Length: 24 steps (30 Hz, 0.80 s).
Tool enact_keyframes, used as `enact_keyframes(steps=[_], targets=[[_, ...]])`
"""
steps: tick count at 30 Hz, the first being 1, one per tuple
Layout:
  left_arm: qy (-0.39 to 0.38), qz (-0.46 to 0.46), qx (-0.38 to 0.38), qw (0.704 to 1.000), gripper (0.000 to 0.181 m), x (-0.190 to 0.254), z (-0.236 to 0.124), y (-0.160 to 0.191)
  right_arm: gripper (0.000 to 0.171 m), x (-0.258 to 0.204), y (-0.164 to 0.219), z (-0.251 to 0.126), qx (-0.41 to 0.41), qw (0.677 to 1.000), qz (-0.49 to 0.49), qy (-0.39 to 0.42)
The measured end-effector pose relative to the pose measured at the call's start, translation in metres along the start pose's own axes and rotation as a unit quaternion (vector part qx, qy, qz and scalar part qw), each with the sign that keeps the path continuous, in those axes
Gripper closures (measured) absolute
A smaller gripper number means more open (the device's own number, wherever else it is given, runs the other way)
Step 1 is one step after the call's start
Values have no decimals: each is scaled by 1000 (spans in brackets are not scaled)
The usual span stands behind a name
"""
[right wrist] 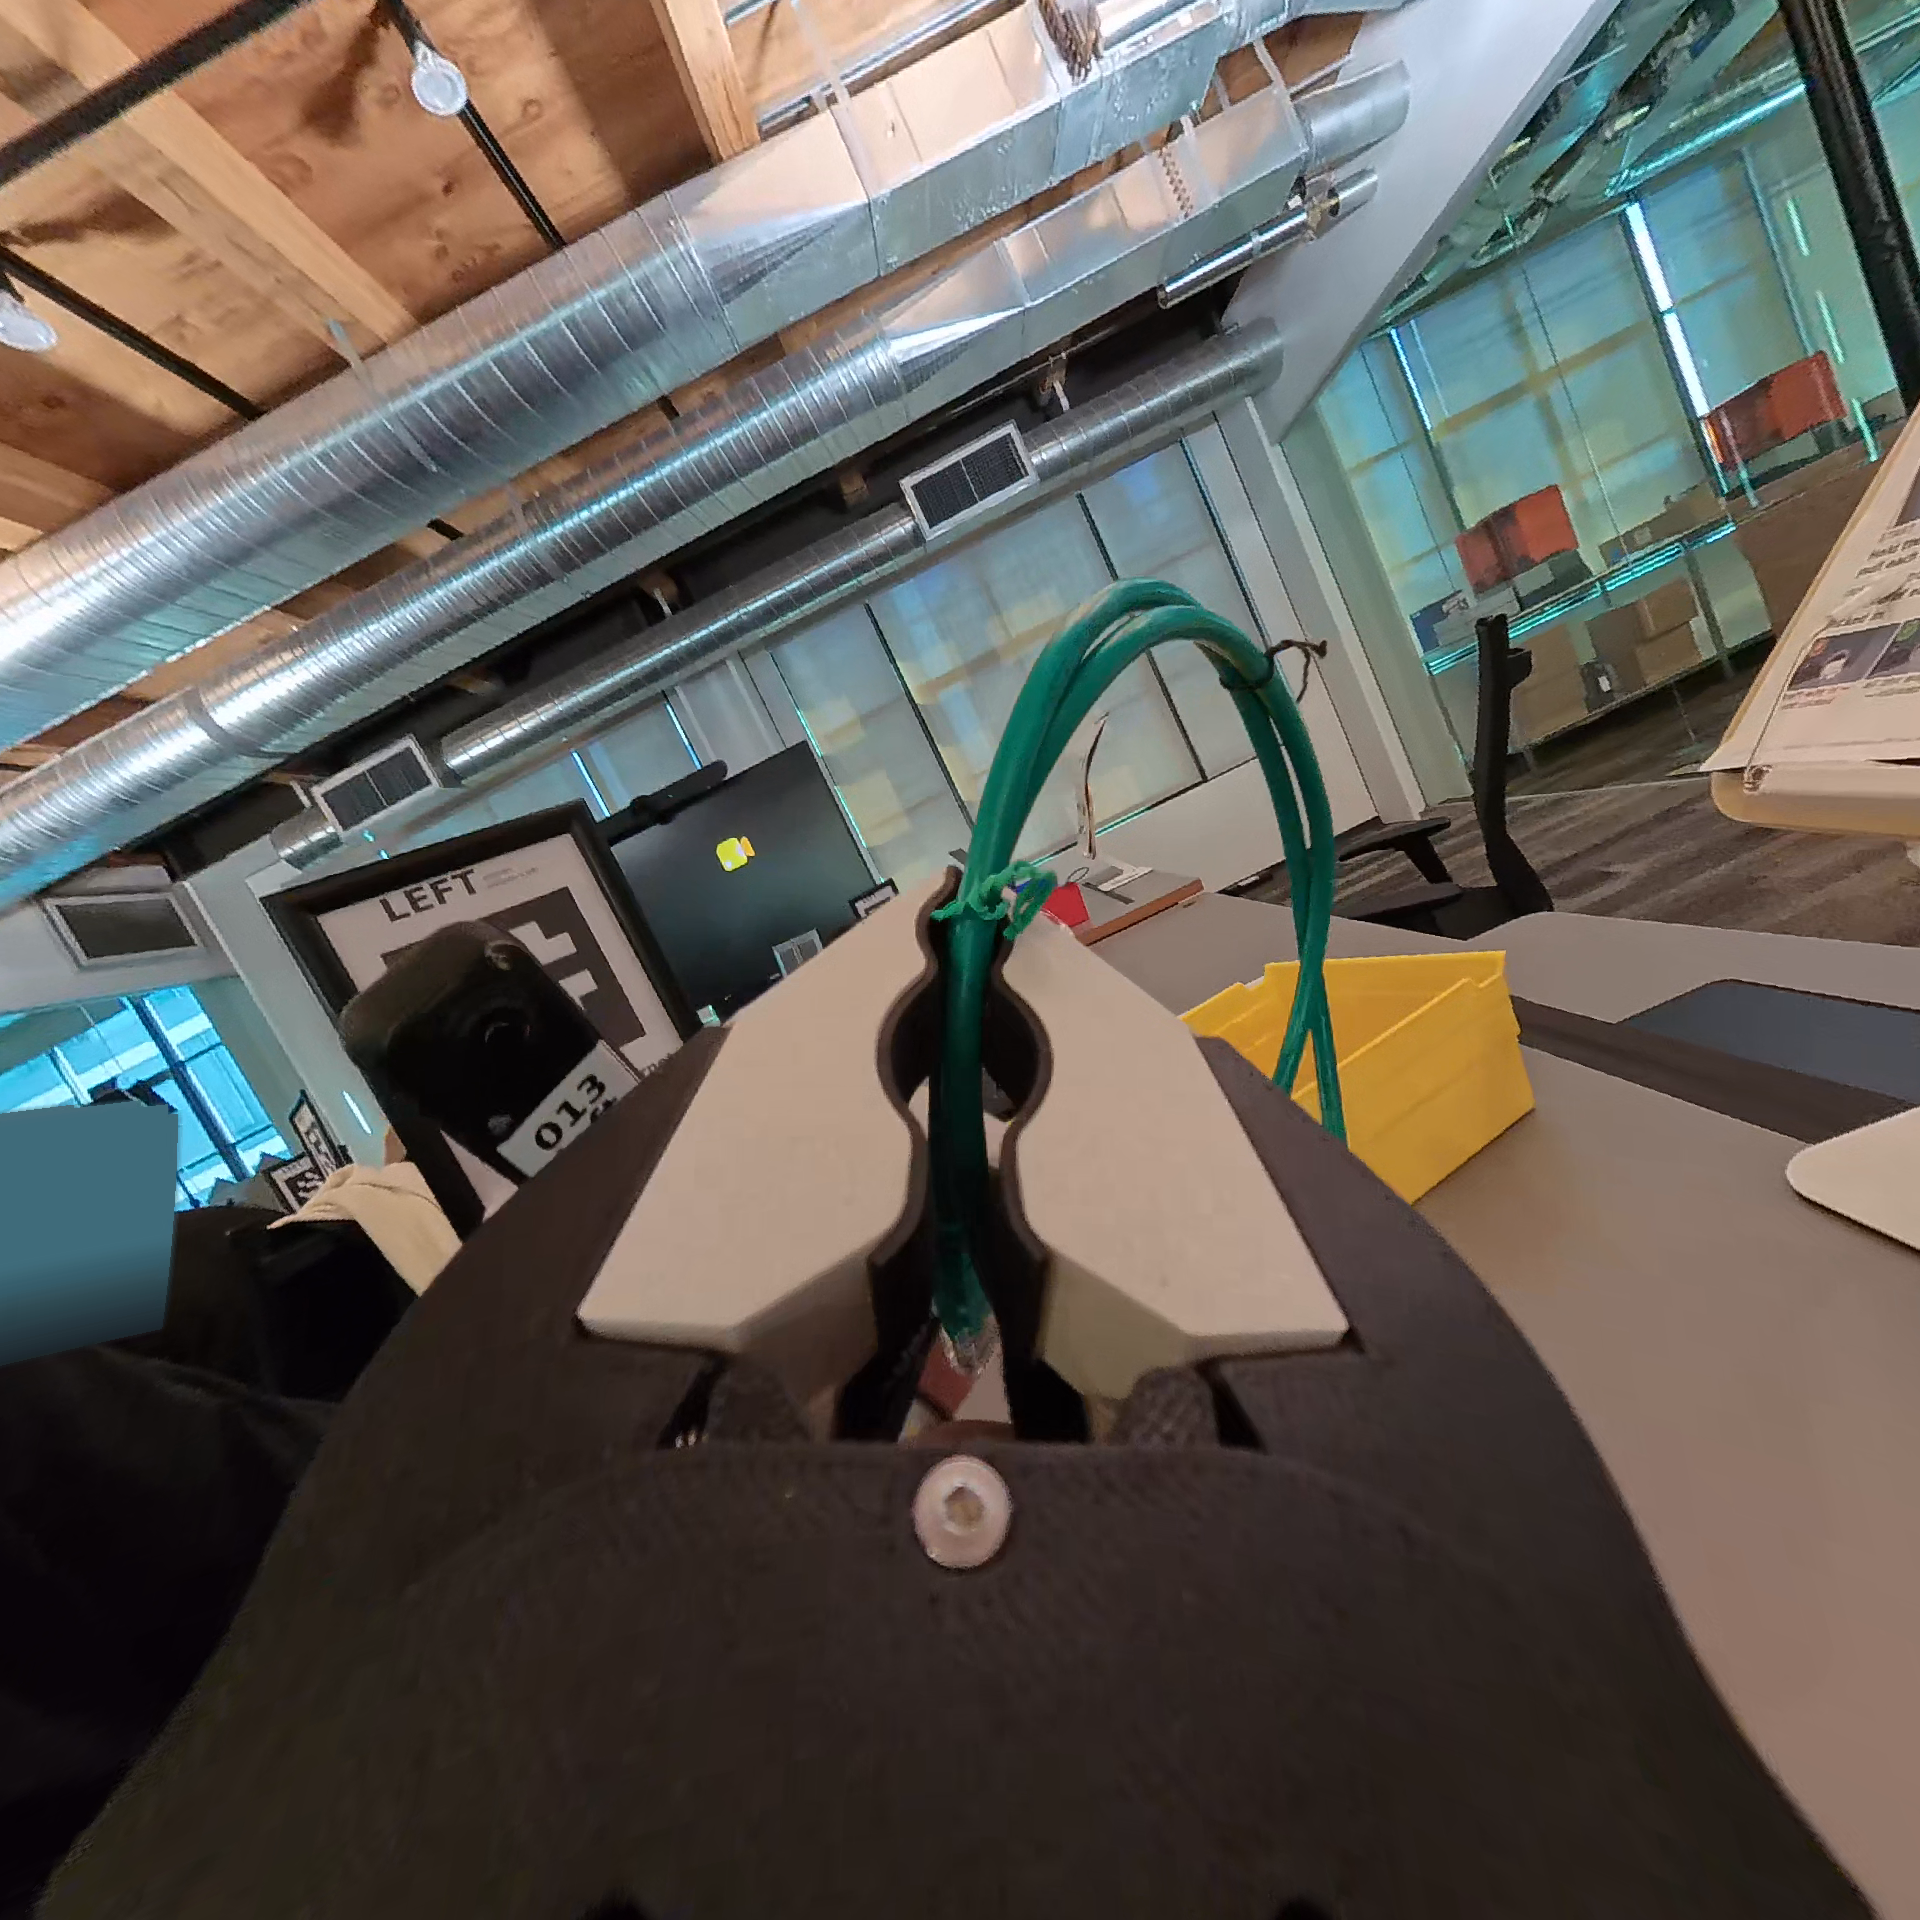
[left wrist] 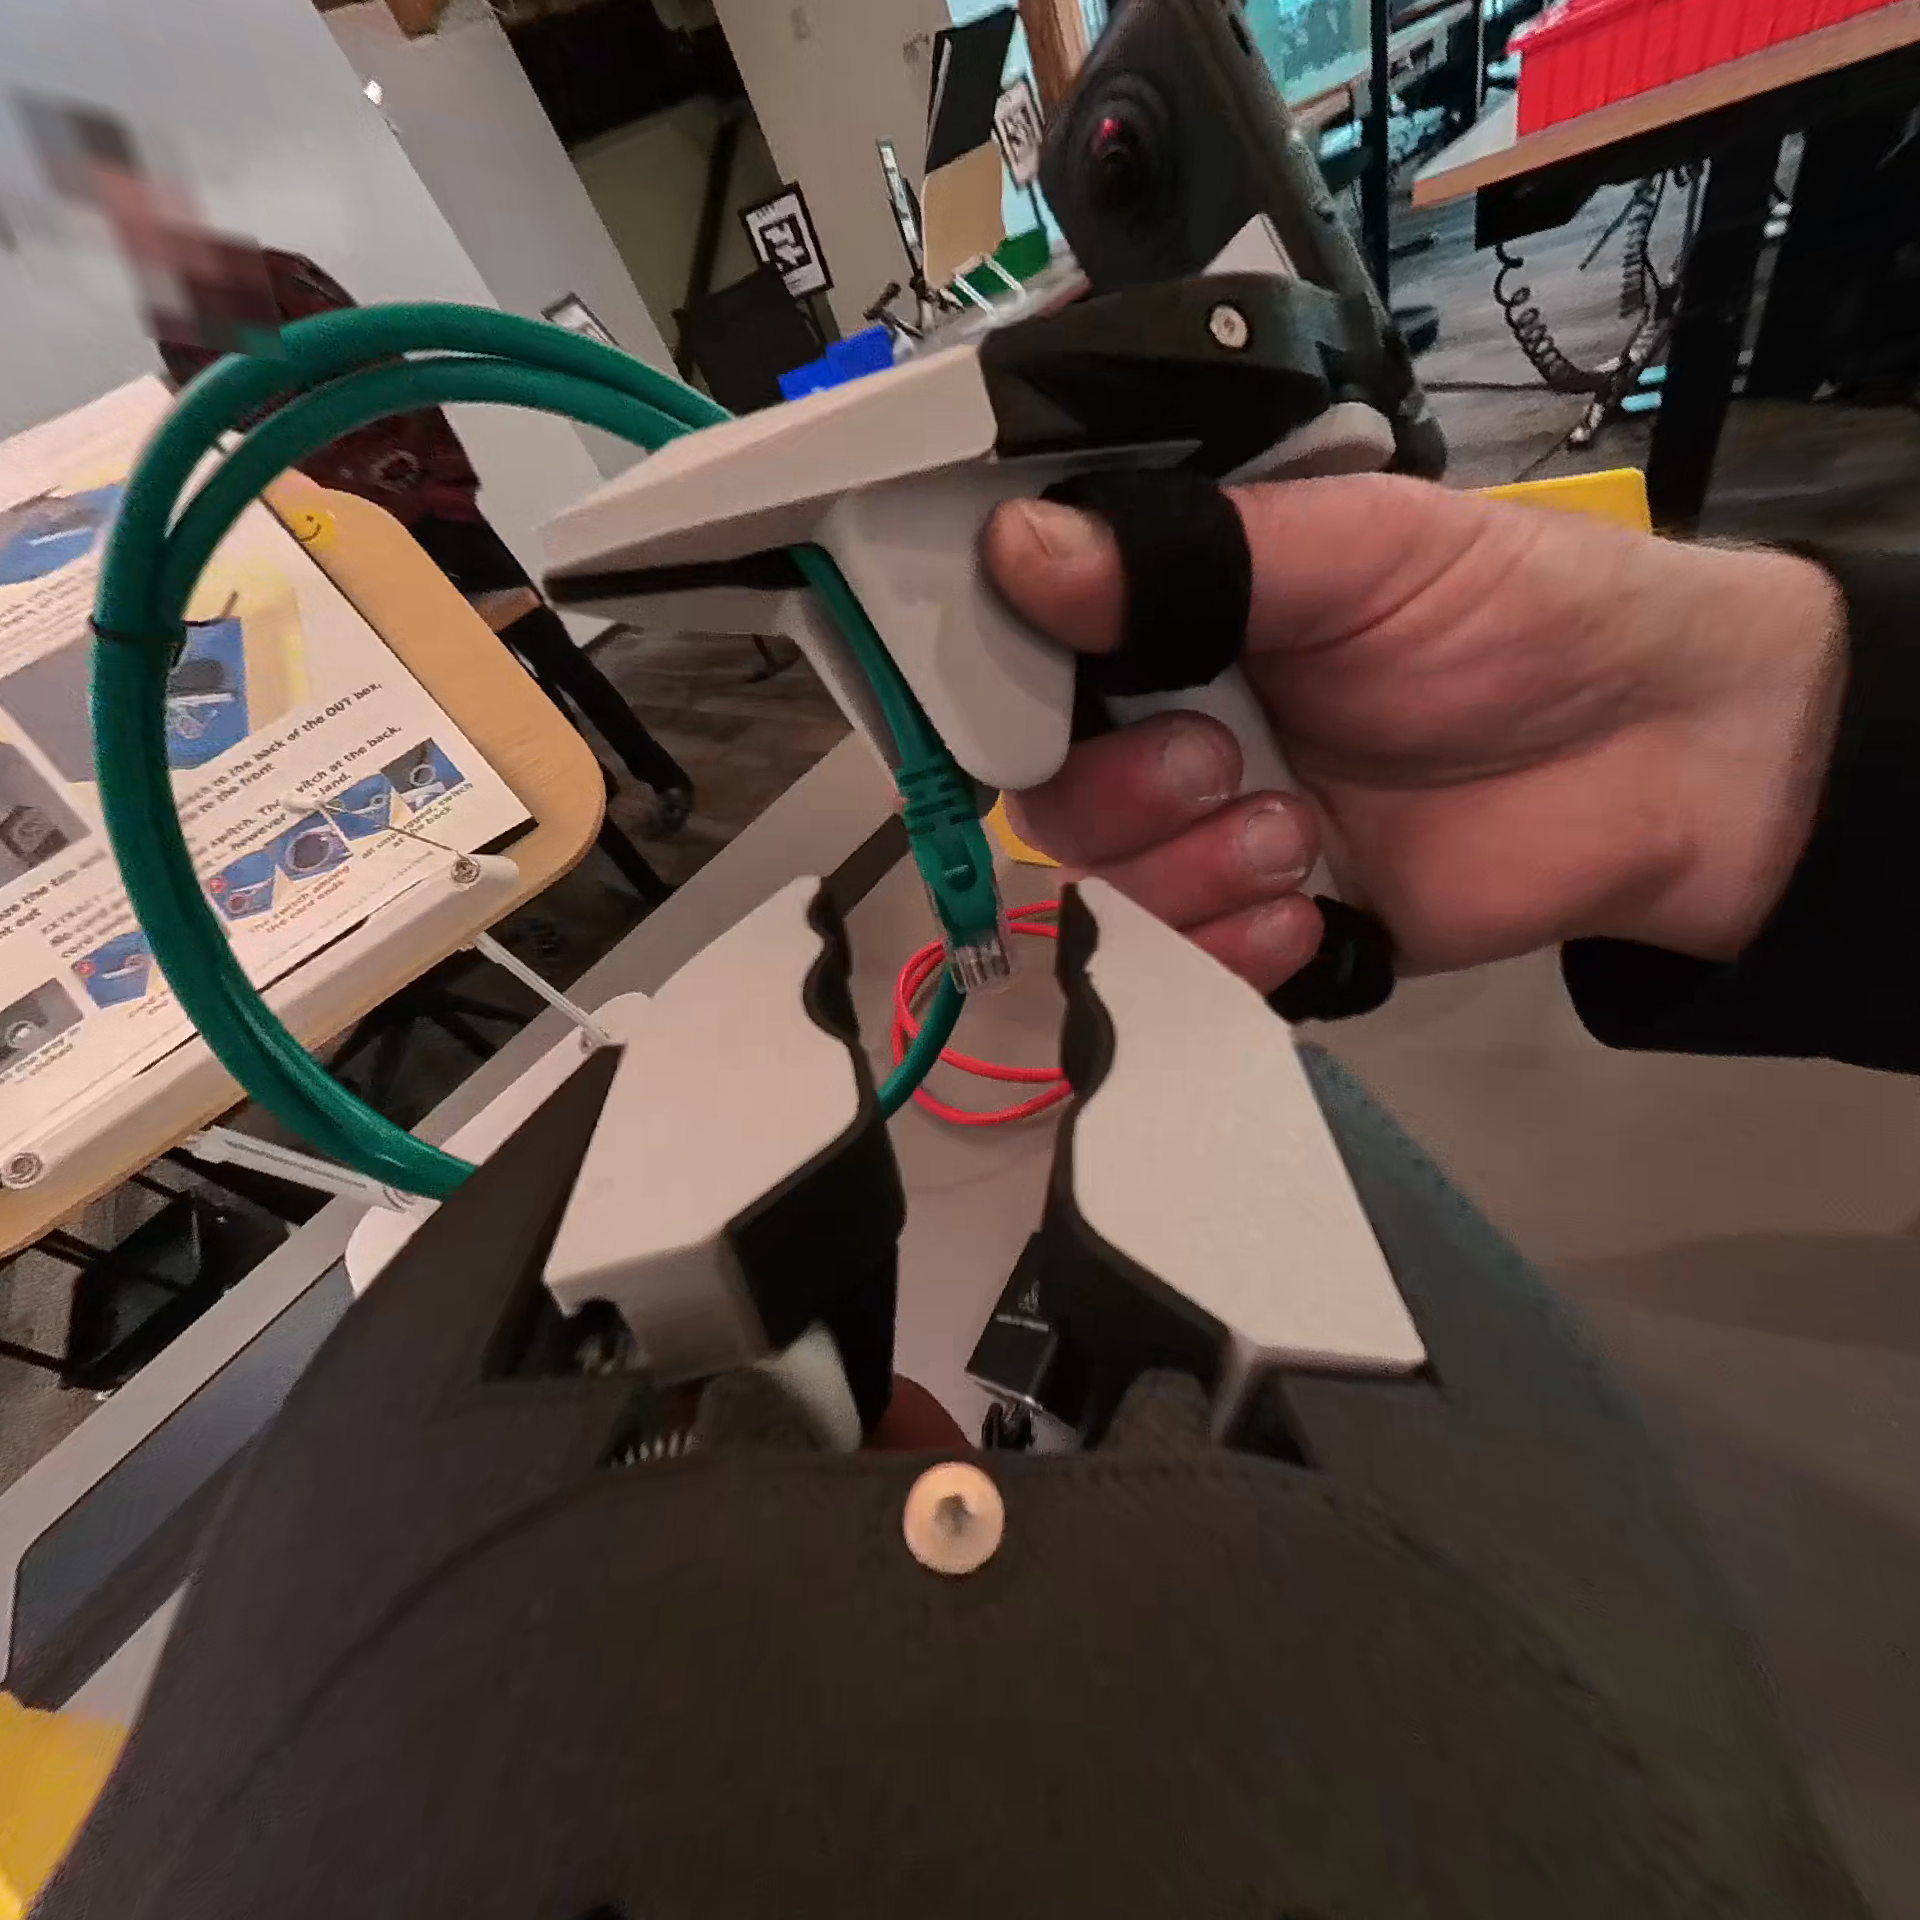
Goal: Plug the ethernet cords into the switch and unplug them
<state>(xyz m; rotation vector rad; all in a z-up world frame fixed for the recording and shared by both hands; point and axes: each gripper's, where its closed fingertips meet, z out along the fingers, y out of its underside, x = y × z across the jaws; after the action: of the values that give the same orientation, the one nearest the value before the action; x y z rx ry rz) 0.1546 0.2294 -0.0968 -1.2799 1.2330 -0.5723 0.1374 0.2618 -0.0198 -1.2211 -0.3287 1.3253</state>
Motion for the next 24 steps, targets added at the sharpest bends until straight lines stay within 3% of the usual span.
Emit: enact_keyframes(steps=[4,11,19,24], targets=[[-9,2,15,1000,171,1,3,-1,171,0,1,0,4,1000,6,-3],[0,-11,29,1000,174,-3,-4,-8,169,-5,-4,-3,6,1000,-10,-17],[29,-50,22,998,174,-21,-20,-15,134,5,5,-5,-65,995,-65,33],[38,-68,19,997,175,-37,-31,-21,131,6,9,-12,-113,988,-94,46]])
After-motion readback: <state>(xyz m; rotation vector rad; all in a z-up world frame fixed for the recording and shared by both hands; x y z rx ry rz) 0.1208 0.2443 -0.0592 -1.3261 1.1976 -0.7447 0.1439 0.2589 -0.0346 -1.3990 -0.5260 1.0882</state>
